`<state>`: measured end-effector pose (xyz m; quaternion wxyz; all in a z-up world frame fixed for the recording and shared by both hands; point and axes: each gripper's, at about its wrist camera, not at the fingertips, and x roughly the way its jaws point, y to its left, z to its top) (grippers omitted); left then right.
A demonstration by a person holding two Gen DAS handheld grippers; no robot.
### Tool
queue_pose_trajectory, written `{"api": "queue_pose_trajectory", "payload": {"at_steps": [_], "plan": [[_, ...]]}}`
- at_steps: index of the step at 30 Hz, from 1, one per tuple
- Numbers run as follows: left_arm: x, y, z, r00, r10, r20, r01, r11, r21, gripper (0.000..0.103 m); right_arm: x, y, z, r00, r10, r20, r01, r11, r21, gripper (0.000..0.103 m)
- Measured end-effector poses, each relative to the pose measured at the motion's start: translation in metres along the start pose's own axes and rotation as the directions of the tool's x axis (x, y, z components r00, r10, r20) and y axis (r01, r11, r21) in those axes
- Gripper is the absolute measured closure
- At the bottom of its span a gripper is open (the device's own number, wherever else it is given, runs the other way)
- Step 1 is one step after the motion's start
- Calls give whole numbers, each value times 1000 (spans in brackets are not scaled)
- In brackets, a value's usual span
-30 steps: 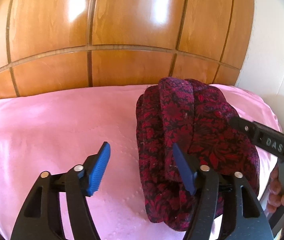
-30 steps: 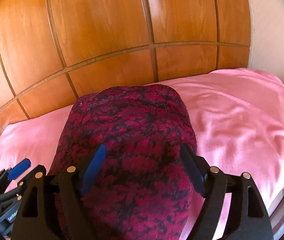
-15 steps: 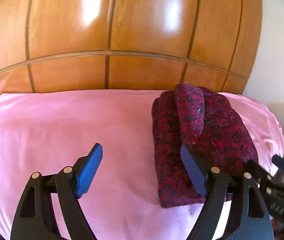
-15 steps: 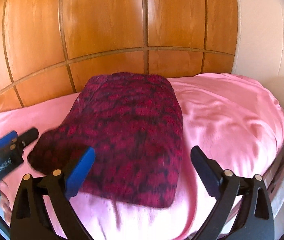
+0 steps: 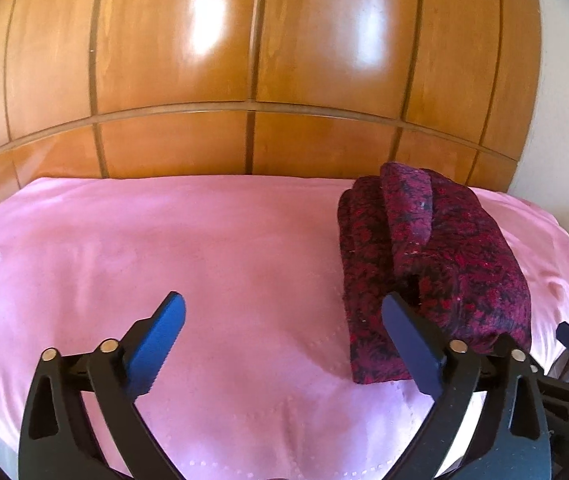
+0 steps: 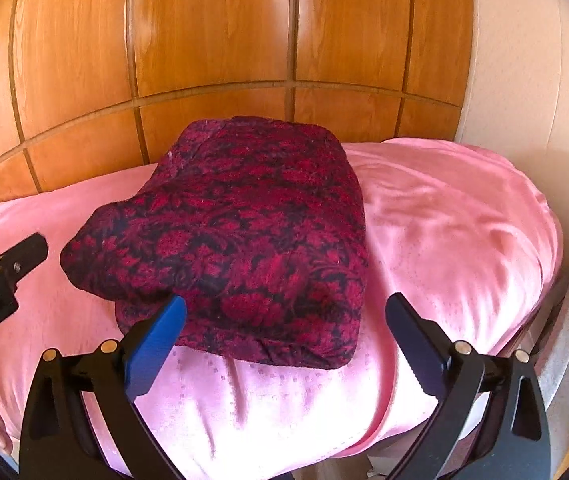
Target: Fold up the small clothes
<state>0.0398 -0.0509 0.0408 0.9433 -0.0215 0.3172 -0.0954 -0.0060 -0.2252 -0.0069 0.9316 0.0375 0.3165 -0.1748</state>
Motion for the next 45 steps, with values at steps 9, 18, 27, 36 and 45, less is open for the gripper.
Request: {"api": "queue_pose_trajectory", "payload": {"at_steps": [9,18,27,36,45], "plan": [[-7,1,0,1000,20,19,-20,1000,6,5,-5,1,1,1000,-4,17,4,1000,0,3],[-11,3,-1,999,42,20,-42,999,12,4,-5,3,2,1000,1,18,-1,1000,-2,3],[-14,2,0,998,49,27,-49,999,13,4,-5,2,5,1000,6,30,-6,1000,-4,3],[-15,-1,-2,999,45,24,-45,999,16,4,-3,1,5,1000,18,23,-18,1000,-4,3],[-13,-4,-3,999,33,23,-34,999,28,4,1,2,3,1000,17,14,-17,1000,-2,3]]}}
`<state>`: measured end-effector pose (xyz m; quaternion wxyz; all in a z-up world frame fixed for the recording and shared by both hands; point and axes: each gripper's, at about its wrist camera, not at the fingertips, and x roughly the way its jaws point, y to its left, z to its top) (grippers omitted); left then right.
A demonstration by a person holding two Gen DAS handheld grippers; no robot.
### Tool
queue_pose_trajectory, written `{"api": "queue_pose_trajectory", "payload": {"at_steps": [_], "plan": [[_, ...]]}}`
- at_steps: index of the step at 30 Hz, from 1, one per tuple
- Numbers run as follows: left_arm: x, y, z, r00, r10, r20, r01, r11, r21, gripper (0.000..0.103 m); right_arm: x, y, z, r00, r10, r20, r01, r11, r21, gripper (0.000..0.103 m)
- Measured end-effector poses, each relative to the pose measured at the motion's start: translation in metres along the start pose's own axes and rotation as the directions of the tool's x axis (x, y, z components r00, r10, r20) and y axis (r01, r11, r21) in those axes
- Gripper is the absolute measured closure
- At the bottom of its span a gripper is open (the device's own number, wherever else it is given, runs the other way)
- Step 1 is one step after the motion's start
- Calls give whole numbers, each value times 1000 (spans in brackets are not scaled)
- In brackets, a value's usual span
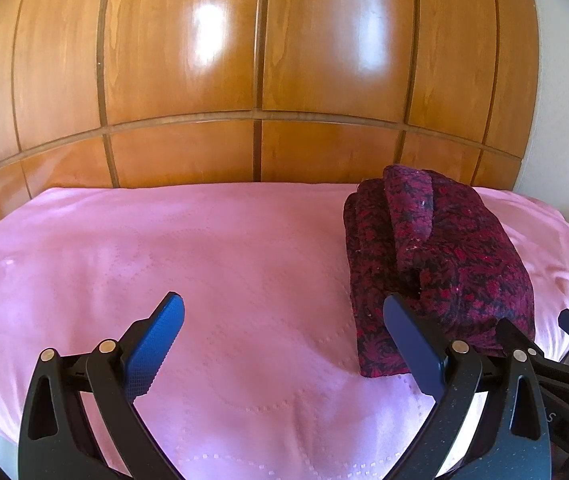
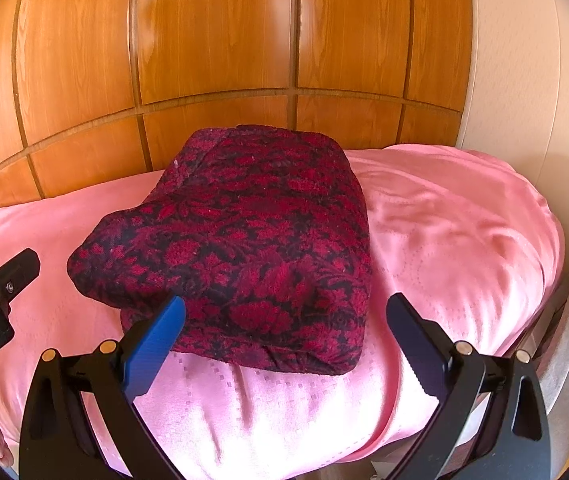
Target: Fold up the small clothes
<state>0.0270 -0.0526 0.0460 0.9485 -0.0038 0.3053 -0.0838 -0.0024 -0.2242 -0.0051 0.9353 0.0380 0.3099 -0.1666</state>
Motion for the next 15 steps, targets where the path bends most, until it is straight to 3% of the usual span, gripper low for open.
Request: {"api": "queue_pose_trajectory", "payload": {"at_steps": [15], "plan": [[13,6,-3,999,21,-43,-22,999,-34,4,-6,-13,13,998,31,47,-33,998,44,3]]}}
